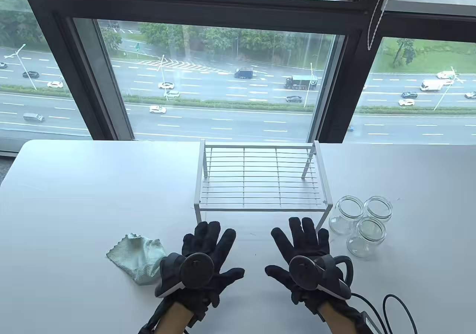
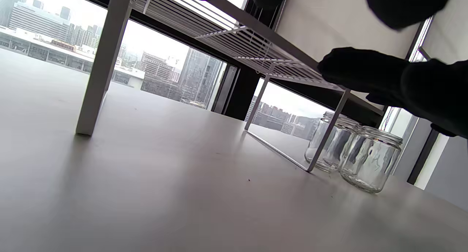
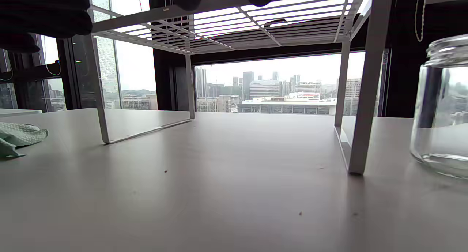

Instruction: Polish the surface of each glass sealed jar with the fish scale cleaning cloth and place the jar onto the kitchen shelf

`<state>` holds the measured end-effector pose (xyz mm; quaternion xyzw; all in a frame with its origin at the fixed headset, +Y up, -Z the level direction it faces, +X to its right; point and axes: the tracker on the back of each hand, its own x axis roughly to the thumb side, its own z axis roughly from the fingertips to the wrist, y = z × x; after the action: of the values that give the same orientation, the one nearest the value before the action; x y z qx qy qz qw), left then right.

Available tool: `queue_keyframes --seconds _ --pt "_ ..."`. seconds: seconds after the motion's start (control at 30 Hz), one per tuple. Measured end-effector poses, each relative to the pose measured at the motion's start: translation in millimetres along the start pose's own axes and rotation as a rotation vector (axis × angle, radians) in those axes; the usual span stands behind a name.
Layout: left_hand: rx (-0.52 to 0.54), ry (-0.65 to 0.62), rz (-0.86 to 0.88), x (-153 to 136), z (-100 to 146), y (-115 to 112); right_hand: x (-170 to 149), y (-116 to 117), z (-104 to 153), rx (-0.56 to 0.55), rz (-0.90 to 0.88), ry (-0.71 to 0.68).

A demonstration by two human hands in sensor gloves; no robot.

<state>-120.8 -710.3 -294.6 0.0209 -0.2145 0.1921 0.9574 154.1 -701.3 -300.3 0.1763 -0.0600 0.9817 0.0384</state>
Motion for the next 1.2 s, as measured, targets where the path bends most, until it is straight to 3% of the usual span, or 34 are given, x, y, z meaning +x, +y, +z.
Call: queue_keyframes --seconds 0.73,0.97,1.2 --pt "0.005 0.063 0.018 -6.1 1.5 8.3 -2.5 -1.8 2.6 0.004 -0.023 0.009" --pt "0.001 0.184 0.040 -30.4 7.6 24.4 -3.4 -2.0 4.4 0.015 -0.027 0.017" --pt "0.057 0.381 0.085 -79.6 31.1 47.9 -3.4 -0.5 4.5 0.045 -0.038 0.015"
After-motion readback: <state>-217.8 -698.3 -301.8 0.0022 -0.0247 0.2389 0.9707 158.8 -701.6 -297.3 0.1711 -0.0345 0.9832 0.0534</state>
